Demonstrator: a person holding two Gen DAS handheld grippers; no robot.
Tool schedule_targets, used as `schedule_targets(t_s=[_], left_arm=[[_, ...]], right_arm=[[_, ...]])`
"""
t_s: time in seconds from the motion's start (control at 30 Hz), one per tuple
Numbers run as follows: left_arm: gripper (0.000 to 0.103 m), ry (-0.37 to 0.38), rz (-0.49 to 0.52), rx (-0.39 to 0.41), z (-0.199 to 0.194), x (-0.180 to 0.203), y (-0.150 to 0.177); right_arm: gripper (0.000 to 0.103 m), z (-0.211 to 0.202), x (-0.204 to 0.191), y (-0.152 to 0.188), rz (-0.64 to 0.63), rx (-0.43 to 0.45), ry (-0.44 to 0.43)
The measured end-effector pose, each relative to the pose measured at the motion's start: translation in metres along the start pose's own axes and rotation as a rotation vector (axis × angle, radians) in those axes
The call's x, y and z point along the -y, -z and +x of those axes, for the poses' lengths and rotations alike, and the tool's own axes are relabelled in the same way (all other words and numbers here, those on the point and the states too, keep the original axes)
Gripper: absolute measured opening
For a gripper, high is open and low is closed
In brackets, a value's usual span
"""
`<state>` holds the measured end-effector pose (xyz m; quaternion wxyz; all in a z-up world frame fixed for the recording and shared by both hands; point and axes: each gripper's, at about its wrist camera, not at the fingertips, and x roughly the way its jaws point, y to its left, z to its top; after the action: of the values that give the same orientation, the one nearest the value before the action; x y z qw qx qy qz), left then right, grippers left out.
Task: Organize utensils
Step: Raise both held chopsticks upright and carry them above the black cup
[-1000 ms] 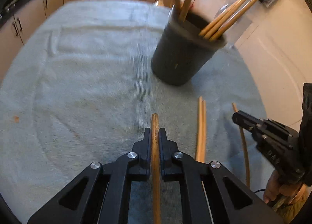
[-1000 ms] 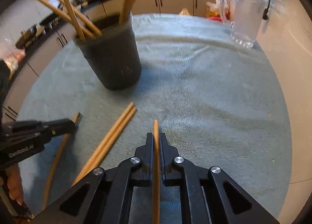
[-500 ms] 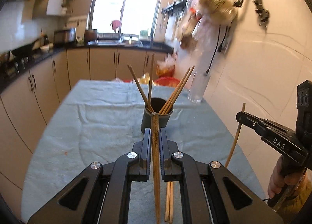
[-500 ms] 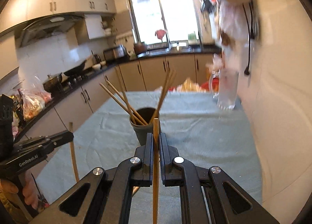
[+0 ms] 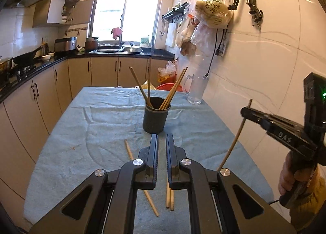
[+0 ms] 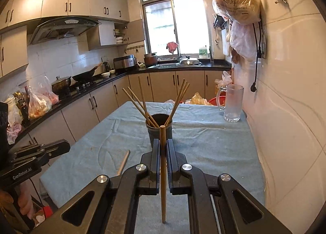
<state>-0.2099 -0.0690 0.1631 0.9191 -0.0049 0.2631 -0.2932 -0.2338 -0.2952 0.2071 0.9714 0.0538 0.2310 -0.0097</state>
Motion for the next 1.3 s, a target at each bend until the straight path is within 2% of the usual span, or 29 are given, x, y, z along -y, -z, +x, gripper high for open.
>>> schedule_targets(t_s=[0.07,0.1,0.13,0.17,0.23,0.33,0.5,0.63,0.67,0.7,0.73,0.8,0.9,0.97,1.13,1.3], left_arm=[[0.007,-0.024,-0.017,-0.029,0.007,-0.005,0.0],[0.009,-0.038,-0.028,-0.071,0.019,-0.011,0.0],[0.017,-0.044,-0.033,-0.102,0.028,-0.016,0.001],[0.032,-0.056,-0.044,-0.147,0.044,-0.023,0.001],[0.042,-0.072,-0.068,-0.211,0.074,-0.037,0.004],[0.042,-0.084,-0.107,-0.33,0.127,-0.058,0.008],[0.042,-0.134,-0.109,-0.516,0.223,-0.079,0.008],[0.041,-0.146,-0.117,-0.612,0.269,-0.085,0.01],[0.037,-0.155,-0.093,-0.596,0.271,-0.083,0.007],[0.032,-0.148,-0.084,-0.622,0.275,-0.081,0.007],[0.007,-0.15,-0.085,-0.615,0.274,-0.08,0.006],[0.007,-0.11,-0.122,-0.615,0.27,-0.083,0.008],[0.007,-0.119,-0.127,-0.561,0.253,-0.087,0.005],[0.007,-0.074,-0.169,-0.517,0.231,-0.089,0.001],[0.007,-0.011,-0.16,-0.325,0.152,-0.076,-0.021],[0.007,-0.002,-0.103,-0.107,0.078,-0.054,-0.037]], right_arm=[[0.006,-0.001,-0.001,0.002,-0.003,0.002,0.002],[0.006,0.0,-0.001,0.002,-0.004,0.001,0.0],[0.006,-0.001,-0.002,0.001,-0.006,0.002,0.0],[0.006,0.0,-0.002,0.001,-0.009,0.0,0.0],[0.006,0.002,-0.002,-0.001,-0.01,-0.003,0.001],[0.006,0.004,0.001,-0.002,0.001,-0.003,-0.008],[0.006,0.013,0.009,-0.004,0.023,-0.021,-0.019],[0.006,0.022,0.015,-0.008,0.044,-0.038,-0.03],[0.006,0.024,0.016,-0.009,0.048,-0.042,-0.031],[0.006,0.027,0.018,-0.01,0.05,-0.046,-0.031],[0.006,0.029,0.018,-0.011,0.05,-0.049,-0.031],[0.006,0.032,0.019,-0.011,0.052,-0.051,-0.031],[0.006,0.037,0.022,-0.012,0.061,-0.058,-0.033],[0.006,0.04,0.023,-0.012,0.068,-0.062,-0.033],[0.006,0.037,0.021,-0.012,0.073,-0.051,-0.038],[0.006,0.025,0.012,-0.013,0.061,-0.025,-0.042]])
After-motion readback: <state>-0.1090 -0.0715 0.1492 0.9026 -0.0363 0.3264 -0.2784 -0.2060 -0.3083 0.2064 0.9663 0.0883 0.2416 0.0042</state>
